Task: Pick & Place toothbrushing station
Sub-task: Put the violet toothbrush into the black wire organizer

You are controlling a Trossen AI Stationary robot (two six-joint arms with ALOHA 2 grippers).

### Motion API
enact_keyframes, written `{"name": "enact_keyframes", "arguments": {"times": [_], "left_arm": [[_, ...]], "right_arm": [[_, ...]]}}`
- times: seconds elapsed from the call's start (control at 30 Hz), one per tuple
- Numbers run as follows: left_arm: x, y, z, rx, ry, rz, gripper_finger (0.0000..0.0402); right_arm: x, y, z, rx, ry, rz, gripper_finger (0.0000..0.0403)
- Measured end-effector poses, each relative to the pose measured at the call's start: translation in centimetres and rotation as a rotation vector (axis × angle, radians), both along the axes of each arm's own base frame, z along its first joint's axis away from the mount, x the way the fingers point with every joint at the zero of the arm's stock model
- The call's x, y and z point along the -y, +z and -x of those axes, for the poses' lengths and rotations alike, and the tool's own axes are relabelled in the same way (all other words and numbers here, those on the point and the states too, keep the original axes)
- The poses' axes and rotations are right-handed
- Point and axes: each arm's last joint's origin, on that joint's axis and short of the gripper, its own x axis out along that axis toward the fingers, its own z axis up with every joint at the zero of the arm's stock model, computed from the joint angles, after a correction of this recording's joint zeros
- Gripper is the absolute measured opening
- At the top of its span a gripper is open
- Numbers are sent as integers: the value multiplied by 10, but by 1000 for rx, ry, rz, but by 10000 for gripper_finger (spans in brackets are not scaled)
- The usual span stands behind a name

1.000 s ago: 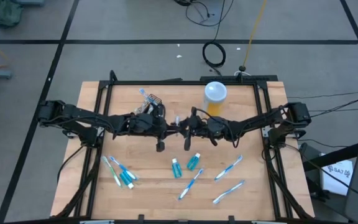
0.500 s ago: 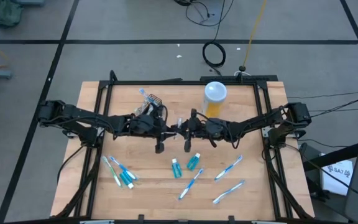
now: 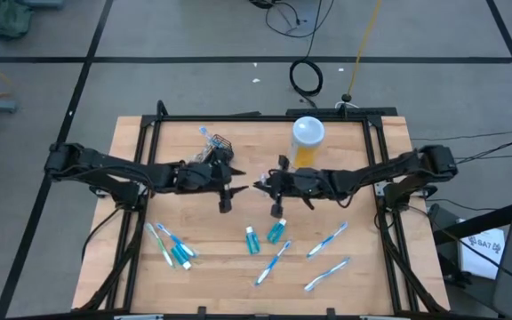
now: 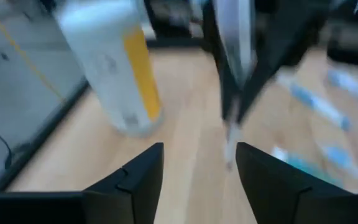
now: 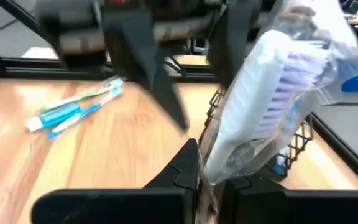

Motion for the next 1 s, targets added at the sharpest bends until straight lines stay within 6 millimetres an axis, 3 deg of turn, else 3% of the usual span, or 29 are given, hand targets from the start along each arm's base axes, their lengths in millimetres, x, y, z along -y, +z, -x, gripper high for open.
{"name": "enact_keyframes", "arguments": {"times": [0.13,0.23,0.47,0.8,1.0], "left_arm": [[-3,19,-2,171,-32,26,213],[-6,21,-8,248,-66,82,214],[-12,-5,-28,191,-63,155,214],[-12,7,-43,221,-89,96,212],[-17,6,-43,204,-84,113,164]], "right_arm": [[5,4,4,-10,-6,-8,10],[6,5,3,0,38,-10,12],[6,5,2,9,28,-6,10],[5,5,2,9,33,-6,10],[5,6,2,19,33,-7,10]]}}
